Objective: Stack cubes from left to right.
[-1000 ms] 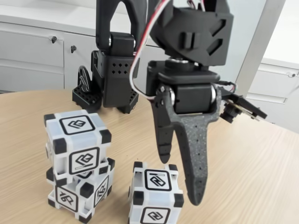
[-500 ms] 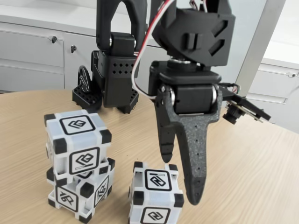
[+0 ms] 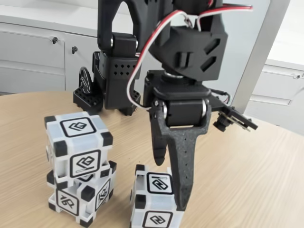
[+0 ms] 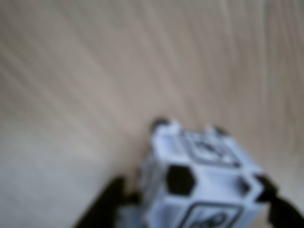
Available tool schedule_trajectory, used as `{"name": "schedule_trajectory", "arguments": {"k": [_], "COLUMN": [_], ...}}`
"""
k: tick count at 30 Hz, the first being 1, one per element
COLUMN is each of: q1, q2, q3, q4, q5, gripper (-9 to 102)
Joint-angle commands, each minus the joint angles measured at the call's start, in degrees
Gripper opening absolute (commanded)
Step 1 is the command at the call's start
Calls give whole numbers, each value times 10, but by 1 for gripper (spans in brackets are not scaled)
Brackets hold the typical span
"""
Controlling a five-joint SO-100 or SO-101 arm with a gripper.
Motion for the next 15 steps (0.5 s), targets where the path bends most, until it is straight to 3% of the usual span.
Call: {"name": "schedule_trajectory", "arguments": {"k": [1,7,15], "q1": [13,87,100], "q2": [3,3,2], "q3": [1,-2,1], "q4": [2,1,-1], "q5": [8,-26,-44], "gripper": [32,31,31]}}
